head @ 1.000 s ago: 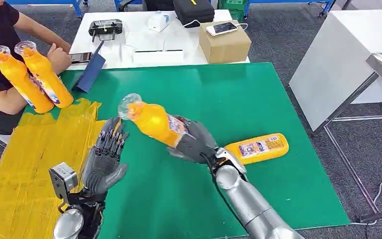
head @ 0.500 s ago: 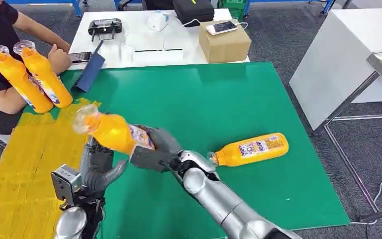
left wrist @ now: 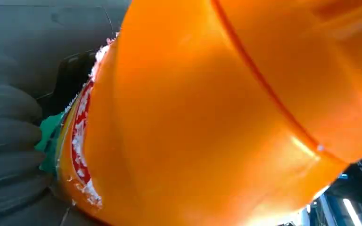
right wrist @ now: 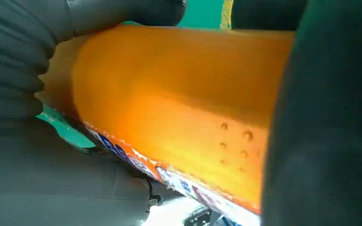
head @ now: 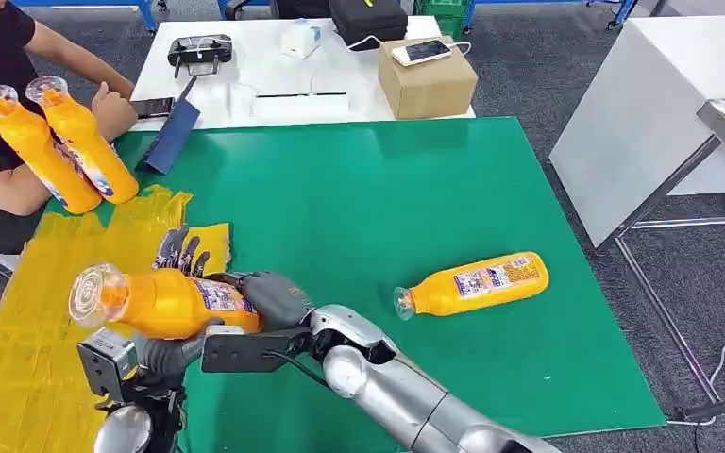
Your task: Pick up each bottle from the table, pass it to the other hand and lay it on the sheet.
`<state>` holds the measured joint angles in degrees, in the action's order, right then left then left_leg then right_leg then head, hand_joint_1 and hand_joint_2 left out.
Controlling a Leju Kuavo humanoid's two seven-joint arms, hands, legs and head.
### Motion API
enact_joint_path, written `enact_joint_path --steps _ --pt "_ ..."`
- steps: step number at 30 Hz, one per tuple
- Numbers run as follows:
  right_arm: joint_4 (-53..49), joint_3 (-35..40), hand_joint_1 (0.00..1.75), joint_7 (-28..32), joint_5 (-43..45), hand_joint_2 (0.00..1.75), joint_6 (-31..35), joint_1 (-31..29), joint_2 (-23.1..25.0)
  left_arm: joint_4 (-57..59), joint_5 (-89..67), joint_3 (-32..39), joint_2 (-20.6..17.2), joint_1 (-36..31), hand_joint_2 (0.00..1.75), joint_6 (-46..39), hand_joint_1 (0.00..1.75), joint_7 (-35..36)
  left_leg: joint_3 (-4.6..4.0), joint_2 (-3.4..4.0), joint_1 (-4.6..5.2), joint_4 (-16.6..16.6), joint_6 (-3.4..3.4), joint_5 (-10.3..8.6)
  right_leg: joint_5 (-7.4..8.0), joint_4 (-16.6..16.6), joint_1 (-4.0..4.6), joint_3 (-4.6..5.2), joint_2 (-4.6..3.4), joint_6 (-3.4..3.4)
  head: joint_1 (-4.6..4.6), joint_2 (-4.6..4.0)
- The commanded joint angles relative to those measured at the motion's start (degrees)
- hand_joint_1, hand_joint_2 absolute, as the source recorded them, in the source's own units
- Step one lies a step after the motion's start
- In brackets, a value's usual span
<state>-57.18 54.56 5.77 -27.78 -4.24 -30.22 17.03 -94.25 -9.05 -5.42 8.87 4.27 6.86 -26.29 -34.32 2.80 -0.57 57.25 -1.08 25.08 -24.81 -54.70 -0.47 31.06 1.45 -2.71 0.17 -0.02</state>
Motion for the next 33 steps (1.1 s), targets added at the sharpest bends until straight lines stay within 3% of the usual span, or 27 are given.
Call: enact_joint_path --steps 1,12,14,22,23,24,25,27,28,31,33 --pt "-2.5 10.7 1.75 0.8 0.4 1.75 -0.5 -1.5 -1.3 3.6 -1.7 1.6 0.5 -2.5 1.75 0.6 1.75 0.6 0.17 -0.41 0.07 0.0 0.08 0.04 -0.13 -0.2 -0.11 -0.12 -0.07 0.17 0.02 0.00" --pt "-2.2 11.0 1.75 0.7 1.0 1.75 0.0 -1.8 -1.5 2.9 -2.2 1.8 0.8 -2.0 1.75 0.9 1.75 0.0 0.09 -0.24 0.02 0.0 0.04 0.00 -0.05 0.0 -0.04 -0.07 -0.03 0.10 0.02 0.00" --pt "-2.0 10.7 1.59 0.6 0.9 1.75 0.5 -1.6 -1.6 2.4 -2.3 2.0 1.0 -1.7 1.75 0.9 1.75 -0.2 0.11 -0.31 0.03 0.0 0.06 0.02 -0.08 -0.1 -0.05 -0.09 -0.03 0.12 0.02 0.00" --pt "-1.9 10.6 1.59 0.5 0.9 1.75 0.6 -1.5 -1.7 2.3 -2.3 2.0 1.0 -1.7 1.75 0.9 1.75 -0.3 0.07 -0.24 0.00 0.0 0.04 -0.01 -0.04 0.0 -0.02 -0.06 0.00 0.09 0.02 0.00" --pt "-1.8 10.4 1.52 0.4 0.8 1.75 1.0 -1.4 -1.6 2.2 -2.2 2.1 1.1 -1.6 1.75 0.9 1.75 -0.4 0.04 -0.18 0.00 0.0 0.03 -0.01 -0.01 0.0 -0.01 -0.04 0.00 0.06 0.02 0.00" --pt "-1.7 10.0 1.12 0.0 0.5 1.75 1.8 -1.2 -1.6 2.1 -2.2 2.3 1.1 -1.6 1.75 0.8 1.75 -0.5 0.11 -0.29 0.02 0.0 0.05 0.01 -0.07 -0.1 -0.05 -0.09 -0.01 0.11 0.00 0.00" --pt "-1.5 9.4 0.00 -0.5 0.1 1.75 2.8 -1.1 -1.9 1.8 -2.3 2.6 1.2 -1.5 1.75 0.6 1.75 -0.7 0.07 -0.25 0.01 0.0 0.04 -0.01 -0.04 0.0 -0.03 -0.06 0.00 0.08 0.02 0.00" --pt "-1.5 7.8 0.00 -1.4 -1.0 1.75 5.3 -1.0 -2.8 1.2 -4.5 3.0 0.7 -1.3 1.75 -0.9 1.75 -0.8 0.10 -0.28 0.02 0.0 0.04 0.00 -0.06 0.0 -0.04 -0.09 0.01 0.10 0.00 0.00" --pt "-2.2 6.0 0.00 -2.1 -1.7 0.00 6.7 -1.0 -4.2 0.9 -7.4 3.1 0.2 -1.2 1.75 -2.8 1.75 -0.9 0.07 -0.25 0.00 0.0 0.03 -0.02 -0.03 0.0 -0.02 -0.07 0.03 0.08 0.02 0.00" --pt "-6.7 -0.3 0.00 -1.7 -1.9 0.00 8.0 0.5 -9.1 1.6 -18.5 5.0 -1.1 -1.7 1.75 -11.4 1.75 -1.2 0.05 -0.33 -0.02 0.0 0.02 -0.04 -0.02 0.0 0.00 -0.09 0.14 0.06 0.02 0.00" --pt "-13.5 -5.8 0.00 0.2 -4.7 0.00 8.9 3.6 -14.2 2.4 -32.7 7.5 -2.3 -1.4 1.75 -23.5 1.75 -1.8 0.09 -0.56 0.02 0.0 0.02 -0.07 -0.05 0.0 -0.04 -0.15 0.27 0.07 0.02 0.00"
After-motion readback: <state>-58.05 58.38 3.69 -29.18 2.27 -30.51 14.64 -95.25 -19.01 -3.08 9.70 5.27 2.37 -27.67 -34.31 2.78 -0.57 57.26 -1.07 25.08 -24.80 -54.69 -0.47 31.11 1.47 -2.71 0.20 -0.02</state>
